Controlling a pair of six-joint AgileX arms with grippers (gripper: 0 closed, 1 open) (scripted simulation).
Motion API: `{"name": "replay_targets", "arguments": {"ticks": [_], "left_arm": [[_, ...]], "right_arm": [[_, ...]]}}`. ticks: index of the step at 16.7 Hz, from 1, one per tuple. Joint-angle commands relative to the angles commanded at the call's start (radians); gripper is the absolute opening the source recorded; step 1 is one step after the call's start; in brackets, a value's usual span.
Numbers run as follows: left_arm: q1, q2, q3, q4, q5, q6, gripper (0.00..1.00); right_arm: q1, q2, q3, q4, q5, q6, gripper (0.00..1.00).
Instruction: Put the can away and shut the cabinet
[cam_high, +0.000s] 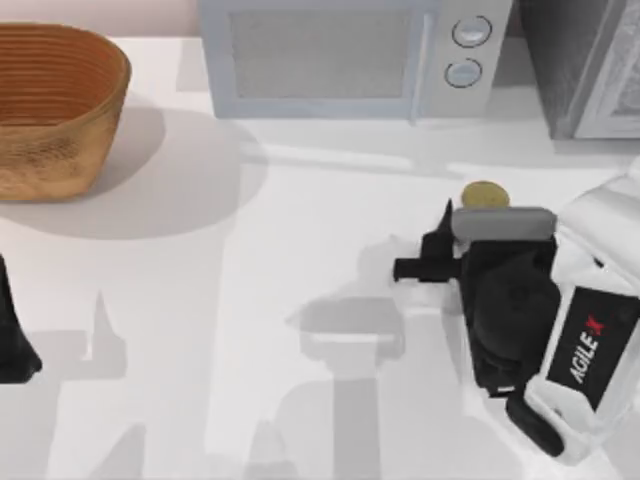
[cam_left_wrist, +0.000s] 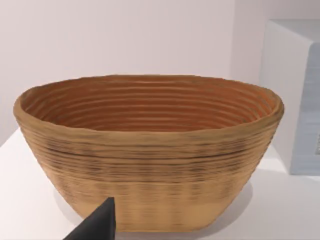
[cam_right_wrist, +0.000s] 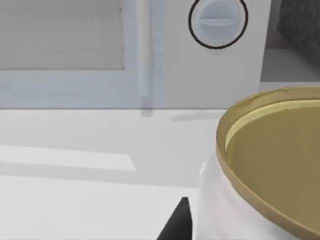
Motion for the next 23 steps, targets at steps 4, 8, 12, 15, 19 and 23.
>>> {"name": "replay_targets", "arguments": {"ticks": [4,8,12,15,19,23], "left_arm": [[0.0,0.0,0.0,0.0,0.0,0.0,1.0],[0.0,0.0,0.0,0.0,0.0,0.0,1.0],[0.0,0.0,0.0,0.0,0.0,0.0,1.0],[0.0,0.0,0.0,0.0,0.0,0.0,1.0],[0.0,0.0,0.0,0.0,0.0,0.0,1.0],[0.0,0.0,0.0,0.0,0.0,0.0,1.0]], "right_arm": [[-0.001,-0.178,0.006,-0.184,-0.003,0.001,0.0],[-0.002,-0.425,0.013,-0.452,-0.003,0.002,0.0],[0.0,-0.601,0.023,-0.631,-0.005,0.003,0.0],[0.001,-0.627,0.026,-0.657,-0.005,0.004,0.0],[0.0,-0.624,0.023,-0.655,-0.005,0.006,0.0],[-0.032,-0.699,-0.011,-0.699,-0.032,0.002,0.0]]}}
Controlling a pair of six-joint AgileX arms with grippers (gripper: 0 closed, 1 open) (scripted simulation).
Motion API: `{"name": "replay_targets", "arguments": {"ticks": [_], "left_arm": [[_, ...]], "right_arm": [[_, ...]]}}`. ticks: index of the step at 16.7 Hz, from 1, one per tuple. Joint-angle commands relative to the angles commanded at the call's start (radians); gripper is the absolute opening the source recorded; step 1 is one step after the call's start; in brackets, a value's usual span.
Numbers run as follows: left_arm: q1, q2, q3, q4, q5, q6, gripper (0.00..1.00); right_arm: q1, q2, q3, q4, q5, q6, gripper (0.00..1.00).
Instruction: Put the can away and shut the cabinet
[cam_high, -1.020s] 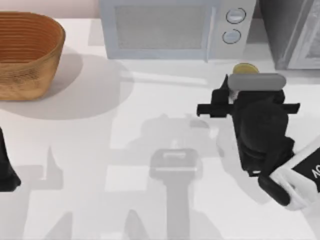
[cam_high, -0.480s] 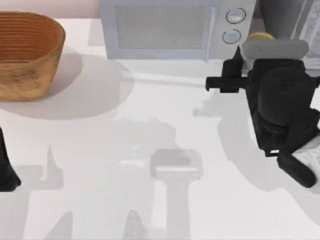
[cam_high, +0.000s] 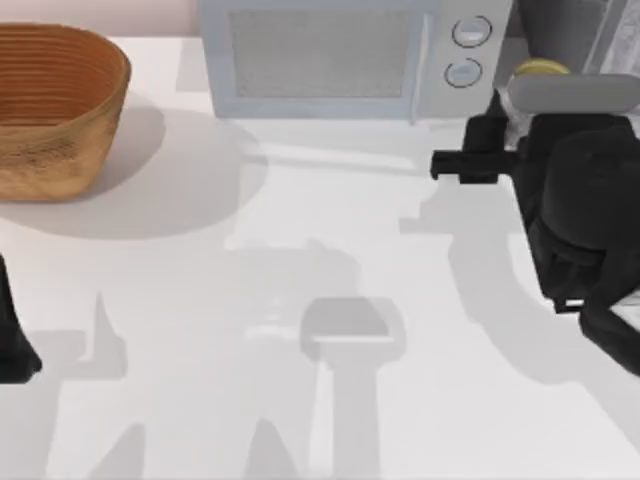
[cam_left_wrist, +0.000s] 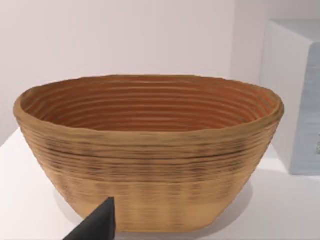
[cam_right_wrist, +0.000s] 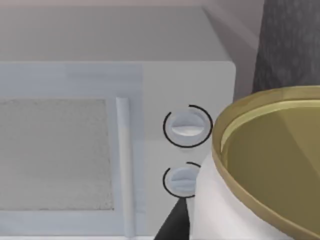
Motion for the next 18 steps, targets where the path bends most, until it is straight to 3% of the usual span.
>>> {"name": "replay_targets", "arguments": {"ticks": [7,18], "left_arm": [[0.0,0.0,0.0,0.0,0.0,0.0,1.0],[0.0,0.0,0.0,0.0,0.0,0.0,1.0]], "right_arm": [[-0.132,-0.37,-0.149,-0.196,-0.144,-0.022,0.0],[-0.454,-1.248,-0.498,-0.656,-0.477,-0.069,0.0]]}}
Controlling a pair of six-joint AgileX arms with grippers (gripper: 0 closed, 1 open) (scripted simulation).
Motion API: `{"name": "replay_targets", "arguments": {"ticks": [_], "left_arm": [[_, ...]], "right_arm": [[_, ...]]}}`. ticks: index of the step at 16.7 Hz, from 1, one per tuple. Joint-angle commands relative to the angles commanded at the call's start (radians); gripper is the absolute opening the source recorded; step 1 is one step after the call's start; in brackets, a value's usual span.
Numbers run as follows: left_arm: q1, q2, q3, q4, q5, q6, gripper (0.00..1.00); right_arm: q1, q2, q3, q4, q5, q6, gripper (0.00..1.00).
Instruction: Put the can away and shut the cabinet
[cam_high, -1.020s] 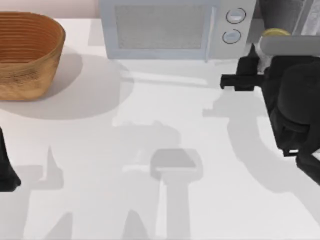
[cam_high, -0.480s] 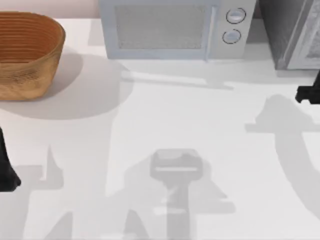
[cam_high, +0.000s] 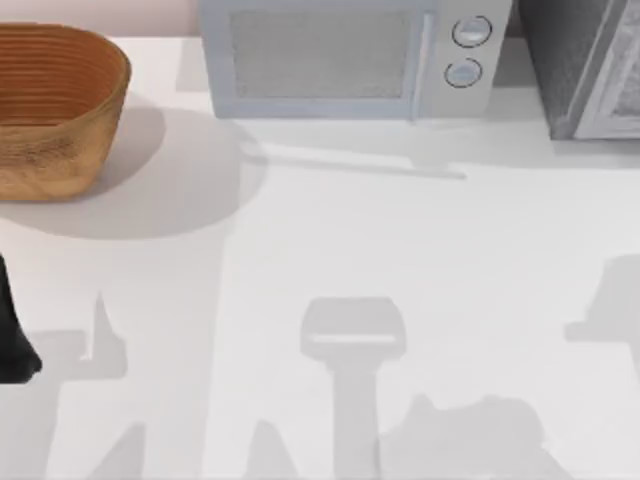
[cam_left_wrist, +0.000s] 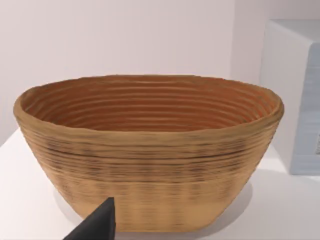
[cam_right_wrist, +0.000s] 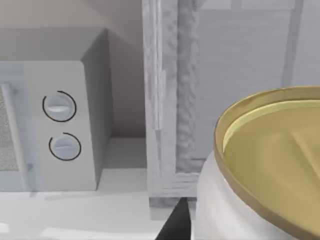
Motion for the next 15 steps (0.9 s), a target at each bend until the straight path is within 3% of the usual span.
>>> {"name": "replay_targets", "arguments": {"ticks": [6,15], "left_arm": [[0.0,0.0,0.0,0.0,0.0,0.0,1.0],[0.0,0.0,0.0,0.0,0.0,0.0,1.0]], "right_arm": [[-0.121,-0.34,-0.13,-0.172,-0.126,-0.019,0.0],[-0.132,-0.362,-0.131,-0.192,-0.137,-0.017,0.0]]}}
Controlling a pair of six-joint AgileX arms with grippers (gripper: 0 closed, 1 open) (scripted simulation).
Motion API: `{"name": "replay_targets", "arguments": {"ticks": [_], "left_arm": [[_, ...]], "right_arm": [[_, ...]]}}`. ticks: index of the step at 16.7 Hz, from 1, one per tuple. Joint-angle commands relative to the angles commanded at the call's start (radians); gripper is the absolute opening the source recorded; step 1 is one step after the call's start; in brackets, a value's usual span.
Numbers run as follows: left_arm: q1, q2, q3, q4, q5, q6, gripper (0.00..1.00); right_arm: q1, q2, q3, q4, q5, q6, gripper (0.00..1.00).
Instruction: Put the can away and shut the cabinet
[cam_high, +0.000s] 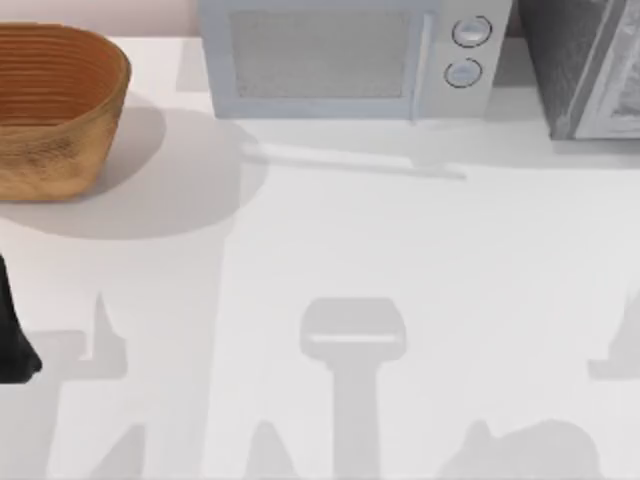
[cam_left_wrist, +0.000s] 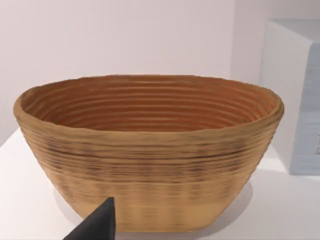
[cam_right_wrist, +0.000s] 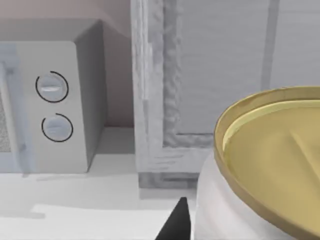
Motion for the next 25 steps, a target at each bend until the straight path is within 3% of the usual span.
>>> {"name": "replay_targets", "arguments": {"ticks": [5,19,25], "left_arm": [[0.0,0.0,0.0,0.0,0.0,0.0,1.0],[0.0,0.0,0.0,0.0,0.0,0.0,1.0],[0.0,0.0,0.0,0.0,0.0,0.0,1.0]], "right_arm": [[0.022,0.167,0.206,-0.053,0.024,0.002,0.0],[0.142,1.033,1.354,-0.33,0.151,0.012,0.0],[0.176,1.275,1.676,-0.406,0.186,0.014,0.0]]}}
